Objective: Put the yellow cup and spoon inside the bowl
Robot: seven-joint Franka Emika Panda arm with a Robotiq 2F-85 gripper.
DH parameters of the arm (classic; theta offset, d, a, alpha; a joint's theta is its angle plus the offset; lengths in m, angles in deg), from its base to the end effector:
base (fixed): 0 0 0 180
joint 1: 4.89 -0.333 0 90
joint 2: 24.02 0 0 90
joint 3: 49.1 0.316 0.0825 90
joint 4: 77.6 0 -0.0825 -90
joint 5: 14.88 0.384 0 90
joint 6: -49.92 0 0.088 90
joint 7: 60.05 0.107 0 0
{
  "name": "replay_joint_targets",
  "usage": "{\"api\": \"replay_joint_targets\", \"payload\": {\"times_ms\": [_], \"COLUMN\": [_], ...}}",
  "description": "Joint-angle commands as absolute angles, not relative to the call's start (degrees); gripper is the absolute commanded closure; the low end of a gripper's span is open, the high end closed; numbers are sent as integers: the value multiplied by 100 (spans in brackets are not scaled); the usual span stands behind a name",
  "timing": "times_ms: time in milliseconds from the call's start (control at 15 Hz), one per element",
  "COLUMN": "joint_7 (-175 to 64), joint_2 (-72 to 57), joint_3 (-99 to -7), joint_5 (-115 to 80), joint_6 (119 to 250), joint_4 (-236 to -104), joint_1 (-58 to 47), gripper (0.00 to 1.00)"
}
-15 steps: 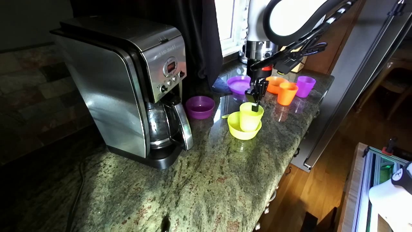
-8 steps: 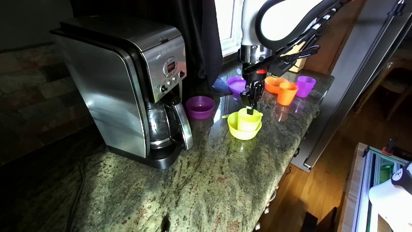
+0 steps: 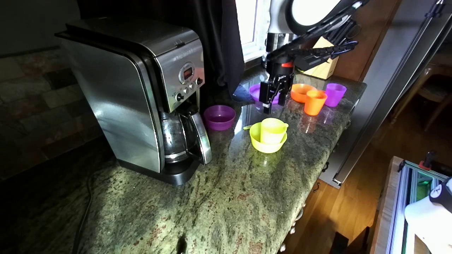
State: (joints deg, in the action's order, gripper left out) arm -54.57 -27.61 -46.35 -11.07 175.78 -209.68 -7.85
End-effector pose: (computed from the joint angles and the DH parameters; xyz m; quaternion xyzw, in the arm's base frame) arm 0.4948 0.0519 0.3682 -0.9993 0.0182 0.0253 0.0226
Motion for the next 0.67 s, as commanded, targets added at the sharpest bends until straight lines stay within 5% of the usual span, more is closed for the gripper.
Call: {"api": "replay_joint_targets", "payload": {"times_ms": [0, 600], "joint_7": [-4817, -6146], "joint_2": [-3163, -3604], "joint_3": [-4741, -4990], "joint_5": [-781, -1603], "joint_6": [17653, 17934], "joint_4": [-21193, -21491], "joint_1": [-652, -369], "gripper": [0, 0]}}
